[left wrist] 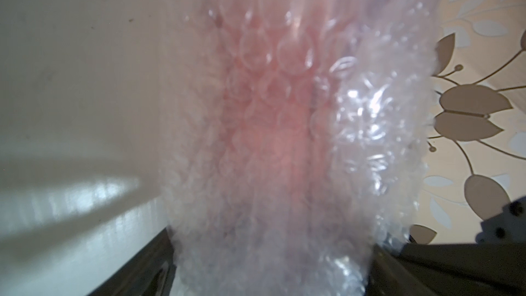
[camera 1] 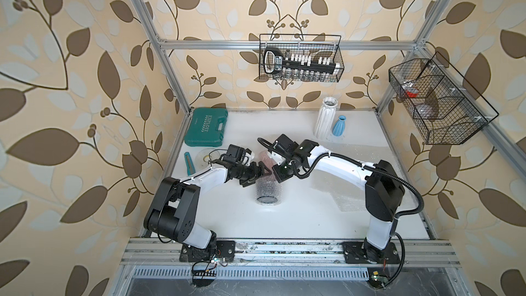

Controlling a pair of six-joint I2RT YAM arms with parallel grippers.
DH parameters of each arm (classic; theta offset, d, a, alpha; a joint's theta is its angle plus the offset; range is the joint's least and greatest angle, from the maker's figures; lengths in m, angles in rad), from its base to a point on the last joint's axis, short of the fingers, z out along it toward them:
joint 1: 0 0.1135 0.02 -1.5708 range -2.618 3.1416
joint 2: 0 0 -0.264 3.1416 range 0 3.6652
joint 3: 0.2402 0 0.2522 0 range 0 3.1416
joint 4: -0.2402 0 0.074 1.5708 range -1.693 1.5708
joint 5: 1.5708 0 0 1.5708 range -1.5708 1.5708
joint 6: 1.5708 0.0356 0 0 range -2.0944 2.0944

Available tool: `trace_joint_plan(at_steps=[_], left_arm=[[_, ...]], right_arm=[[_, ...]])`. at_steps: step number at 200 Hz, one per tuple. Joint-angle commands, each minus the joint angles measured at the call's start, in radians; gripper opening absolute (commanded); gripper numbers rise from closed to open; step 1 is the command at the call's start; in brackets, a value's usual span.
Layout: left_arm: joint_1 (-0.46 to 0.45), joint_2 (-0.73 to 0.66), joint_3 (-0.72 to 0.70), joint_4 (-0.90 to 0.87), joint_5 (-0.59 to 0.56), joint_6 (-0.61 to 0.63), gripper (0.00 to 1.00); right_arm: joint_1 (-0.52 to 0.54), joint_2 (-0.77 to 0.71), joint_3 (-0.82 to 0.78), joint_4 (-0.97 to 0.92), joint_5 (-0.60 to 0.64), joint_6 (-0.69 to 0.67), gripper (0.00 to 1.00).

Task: Unwrap the vase from the bubble wrap
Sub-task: Unwrap the bubble wrap at the center of the board.

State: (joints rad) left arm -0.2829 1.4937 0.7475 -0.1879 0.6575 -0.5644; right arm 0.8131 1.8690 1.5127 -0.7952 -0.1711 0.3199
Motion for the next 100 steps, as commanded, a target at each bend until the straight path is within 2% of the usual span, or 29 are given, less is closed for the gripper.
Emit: trace_joint_plan(at_steps=[1, 100], left_arm=[[0.001, -0.001, -0.022, -0.111, -0.150, 0.026, 0.90], [0.002, -0.009, -0.014, -0.124, -0.141, 0.030, 0.90]], right_arm=[[0.000, -0.050, -0.035, -0.049, -0.029, -0.041, 0.00], [-0.018, -0.109, -0.110, -0.040, -0.001, -0.041, 0.00]])
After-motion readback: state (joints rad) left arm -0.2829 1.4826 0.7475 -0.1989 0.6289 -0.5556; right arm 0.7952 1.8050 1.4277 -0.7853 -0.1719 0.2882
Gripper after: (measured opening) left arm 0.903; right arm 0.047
